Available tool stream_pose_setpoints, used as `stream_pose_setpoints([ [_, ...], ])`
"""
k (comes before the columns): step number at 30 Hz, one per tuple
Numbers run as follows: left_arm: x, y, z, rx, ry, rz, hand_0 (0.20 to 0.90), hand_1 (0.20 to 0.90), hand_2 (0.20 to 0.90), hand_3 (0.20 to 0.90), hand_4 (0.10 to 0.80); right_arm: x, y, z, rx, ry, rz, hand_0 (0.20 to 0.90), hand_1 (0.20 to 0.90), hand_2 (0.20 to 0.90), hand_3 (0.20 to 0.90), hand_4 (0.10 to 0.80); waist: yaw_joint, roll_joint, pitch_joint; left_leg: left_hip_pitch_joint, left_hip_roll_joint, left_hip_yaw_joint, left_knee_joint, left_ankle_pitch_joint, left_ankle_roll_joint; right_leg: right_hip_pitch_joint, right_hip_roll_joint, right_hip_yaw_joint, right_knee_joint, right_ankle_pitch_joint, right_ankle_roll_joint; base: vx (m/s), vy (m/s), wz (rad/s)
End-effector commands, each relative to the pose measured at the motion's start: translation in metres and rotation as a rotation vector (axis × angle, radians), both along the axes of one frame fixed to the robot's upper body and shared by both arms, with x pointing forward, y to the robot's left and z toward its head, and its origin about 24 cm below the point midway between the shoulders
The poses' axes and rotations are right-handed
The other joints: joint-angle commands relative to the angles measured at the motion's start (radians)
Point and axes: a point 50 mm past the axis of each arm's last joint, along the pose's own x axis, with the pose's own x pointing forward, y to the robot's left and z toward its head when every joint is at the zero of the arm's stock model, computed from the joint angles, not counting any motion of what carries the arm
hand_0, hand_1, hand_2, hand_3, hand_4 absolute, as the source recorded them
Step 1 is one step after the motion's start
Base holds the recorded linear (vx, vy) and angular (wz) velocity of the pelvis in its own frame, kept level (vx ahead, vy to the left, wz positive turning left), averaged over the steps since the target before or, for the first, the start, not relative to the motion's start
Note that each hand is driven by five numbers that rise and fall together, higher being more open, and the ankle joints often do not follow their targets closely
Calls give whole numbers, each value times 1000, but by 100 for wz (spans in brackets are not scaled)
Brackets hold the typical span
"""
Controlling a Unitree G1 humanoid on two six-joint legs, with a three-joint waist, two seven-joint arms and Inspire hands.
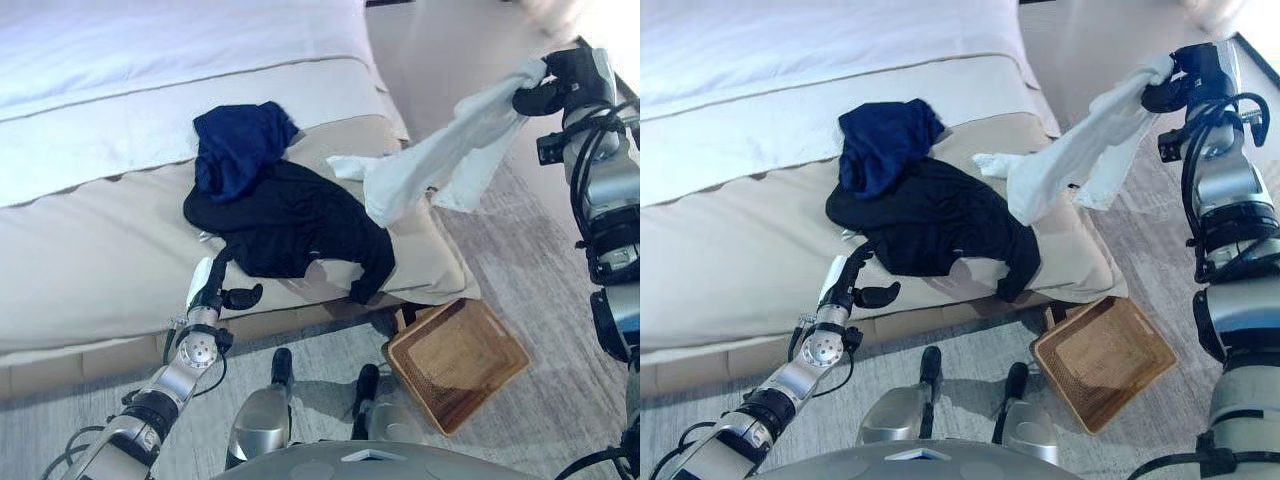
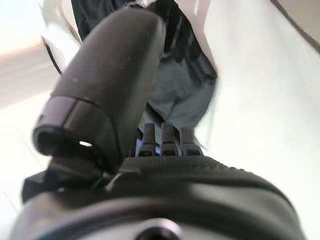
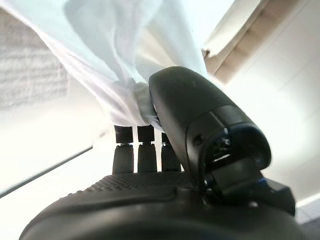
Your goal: Pick up the clothes from the bed and place them into the basket
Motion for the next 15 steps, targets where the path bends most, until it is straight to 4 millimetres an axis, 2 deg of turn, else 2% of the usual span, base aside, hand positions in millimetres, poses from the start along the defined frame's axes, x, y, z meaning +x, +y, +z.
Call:
stream_pose_setpoints([
  [1, 10, -3, 5, 5, -40, -1, 900, 900, 900, 900, 800, -21, -20, 26, -126, -107, -40, 300, 300, 300, 200, 100, -59, -16, -222, 27, -5, 25, 1, -114, 22, -20, 46, 62, 41, 0, 1, -64, -28, -38],
  [8, 15, 2, 5, 33, -18, 0, 900, 900, 900, 900, 800, -42, -38, 11, -94, -114, -82, 300, 300, 300, 200, 100, -133, -5, -222, 47, 12, 70, 3, -114, 20, -35, 68, 116, 80, -20, -7, -32, -34, -34],
  [15, 15, -4, 0, 31, -4, -21, 900, 900, 900, 900, 800, -61, -59, 10, -106, -73, -131, 300, 300, 300, 200, 100, -185, -3, -226, 55, 20, 89, 1, -117, 9, -35, 89, 149, 69, -18, -11, -9, -28, -19],
])
